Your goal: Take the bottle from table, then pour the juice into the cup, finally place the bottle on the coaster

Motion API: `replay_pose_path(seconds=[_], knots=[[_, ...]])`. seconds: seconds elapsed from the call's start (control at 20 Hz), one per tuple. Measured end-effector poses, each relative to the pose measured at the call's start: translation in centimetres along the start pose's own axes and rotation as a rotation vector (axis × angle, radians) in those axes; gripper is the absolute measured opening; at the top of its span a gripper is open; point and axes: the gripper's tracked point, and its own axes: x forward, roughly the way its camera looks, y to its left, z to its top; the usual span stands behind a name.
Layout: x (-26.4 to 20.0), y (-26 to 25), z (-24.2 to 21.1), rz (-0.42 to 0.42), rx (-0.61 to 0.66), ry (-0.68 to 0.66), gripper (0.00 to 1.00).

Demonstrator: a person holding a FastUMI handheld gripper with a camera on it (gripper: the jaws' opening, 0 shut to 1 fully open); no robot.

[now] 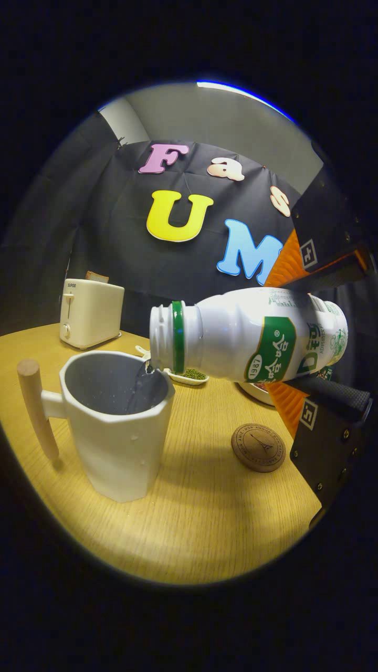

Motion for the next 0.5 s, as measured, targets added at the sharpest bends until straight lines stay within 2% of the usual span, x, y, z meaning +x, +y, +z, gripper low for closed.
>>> replay_pose_path(seconds=[0.5], knots=[[0.1, -1.3, 0.2, -0.021, -0.047, 0.003, 0.74]])
